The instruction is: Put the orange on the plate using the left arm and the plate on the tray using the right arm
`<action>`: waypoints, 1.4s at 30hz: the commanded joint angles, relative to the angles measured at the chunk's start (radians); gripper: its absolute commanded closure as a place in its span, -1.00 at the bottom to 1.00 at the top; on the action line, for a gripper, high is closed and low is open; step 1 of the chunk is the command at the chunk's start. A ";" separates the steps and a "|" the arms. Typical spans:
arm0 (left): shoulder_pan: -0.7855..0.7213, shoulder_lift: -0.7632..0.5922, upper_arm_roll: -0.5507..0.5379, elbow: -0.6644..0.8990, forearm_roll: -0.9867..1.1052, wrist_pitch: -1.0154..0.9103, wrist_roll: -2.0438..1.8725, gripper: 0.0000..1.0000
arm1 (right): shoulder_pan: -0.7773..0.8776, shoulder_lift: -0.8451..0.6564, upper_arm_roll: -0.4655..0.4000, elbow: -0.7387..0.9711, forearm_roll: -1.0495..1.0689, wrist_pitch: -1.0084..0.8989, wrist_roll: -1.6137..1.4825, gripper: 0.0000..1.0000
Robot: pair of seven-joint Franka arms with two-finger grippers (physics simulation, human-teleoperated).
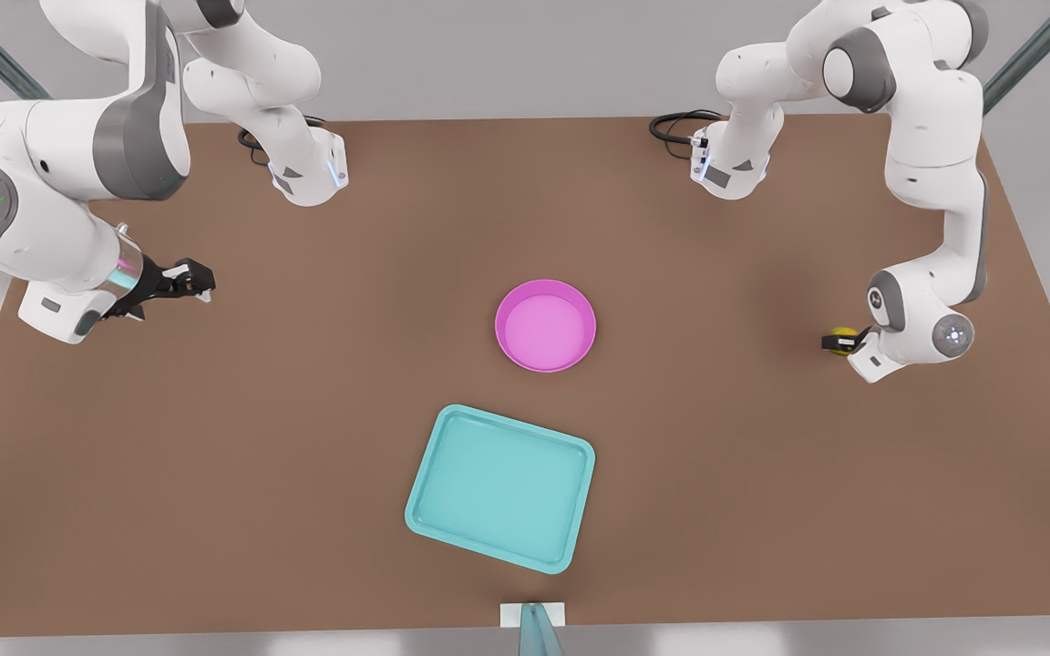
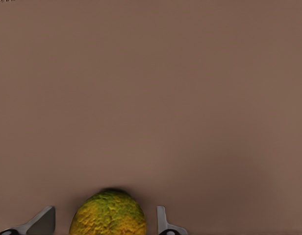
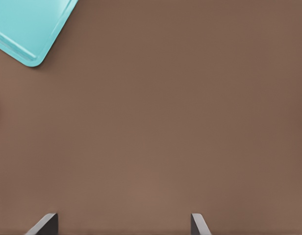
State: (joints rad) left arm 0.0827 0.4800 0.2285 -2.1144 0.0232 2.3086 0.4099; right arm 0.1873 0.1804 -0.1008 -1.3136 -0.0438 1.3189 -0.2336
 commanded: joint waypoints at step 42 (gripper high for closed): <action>-0.916 0.158 -0.184 0.468 -0.229 -0.371 -1.215 -0.31 | -0.012 0.014 0.000 0.008 0.001 0.002 -0.024 -1.00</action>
State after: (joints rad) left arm -0.8363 0.6371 0.0450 -1.6488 -0.1920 1.9457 -0.2308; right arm 0.1751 0.1959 -0.1009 -1.3059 -0.0435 1.3204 -0.2560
